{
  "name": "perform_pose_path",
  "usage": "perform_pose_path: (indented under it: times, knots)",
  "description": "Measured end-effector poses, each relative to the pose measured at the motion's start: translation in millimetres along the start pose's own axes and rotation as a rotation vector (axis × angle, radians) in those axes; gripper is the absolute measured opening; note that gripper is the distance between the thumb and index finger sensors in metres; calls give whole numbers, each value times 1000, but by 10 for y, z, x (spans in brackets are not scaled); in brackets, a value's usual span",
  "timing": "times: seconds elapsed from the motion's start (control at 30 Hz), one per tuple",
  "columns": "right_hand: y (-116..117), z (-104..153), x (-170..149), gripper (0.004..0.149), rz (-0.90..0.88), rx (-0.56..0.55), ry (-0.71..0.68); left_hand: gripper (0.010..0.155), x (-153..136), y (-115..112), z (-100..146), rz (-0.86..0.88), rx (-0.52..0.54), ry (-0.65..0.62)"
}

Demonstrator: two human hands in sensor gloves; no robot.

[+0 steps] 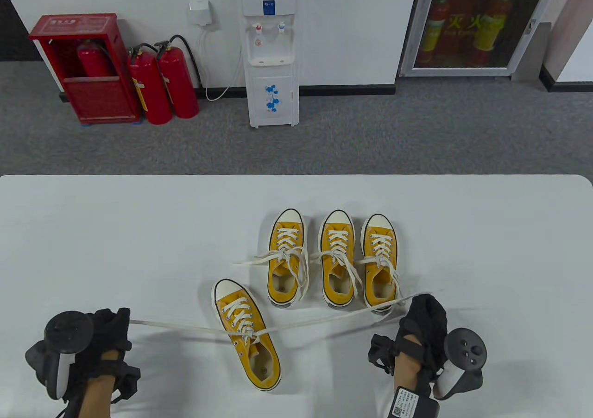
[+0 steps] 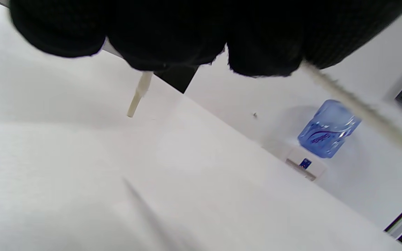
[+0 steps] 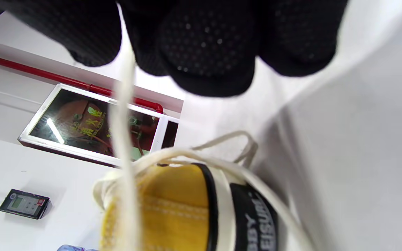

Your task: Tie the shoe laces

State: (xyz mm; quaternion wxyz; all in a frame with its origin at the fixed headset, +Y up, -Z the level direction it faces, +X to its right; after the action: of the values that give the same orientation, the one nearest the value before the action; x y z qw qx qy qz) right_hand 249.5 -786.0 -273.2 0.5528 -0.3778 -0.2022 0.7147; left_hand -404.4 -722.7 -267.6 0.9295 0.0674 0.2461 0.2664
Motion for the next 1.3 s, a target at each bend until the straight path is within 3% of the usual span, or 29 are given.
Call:
perform_pose_path:
  times: [0.1, 0.27, 0.53, 0.77, 0.97, 1.3]
  knots:
    - [-30, 10, 48, 59, -24, -6, -20, 37, 43, 11, 20, 57, 13, -44]
    - [-67, 106, 267, 57, -15, -79, -209, 38, 110, 7, 57, 240, 31, -125]
    - [139, 428, 624, 50, -3, 43, -494, 39, 220, 26, 126, 363, 51, -217]
    - [568, 903, 796, 49, 79, 283, -760, 40, 250, 37, 159, 518, 27, -246]
    - [923, 1241, 745, 53, 244, 513, -877, 41, 258, 28, 170, 540, 33, -252]
    - [1306, 1502, 526, 63, 539, 775, -892, 40, 256, -3, 167, 530, 44, -254]
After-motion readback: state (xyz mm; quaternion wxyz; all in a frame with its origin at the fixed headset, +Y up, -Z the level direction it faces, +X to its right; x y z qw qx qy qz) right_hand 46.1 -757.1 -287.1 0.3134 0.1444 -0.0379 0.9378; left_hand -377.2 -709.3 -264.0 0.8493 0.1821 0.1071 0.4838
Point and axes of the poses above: the tracker on the back of each hand, its own x axis roughly to the thumb side, its own z axis roughly from the fingertips to the wrist, y = z × x, the point moved 2 cm from there along -z, roughly from the wrist to the fingertips, and after that the axes turned 1 degree about -x, right-handed, at the moved point
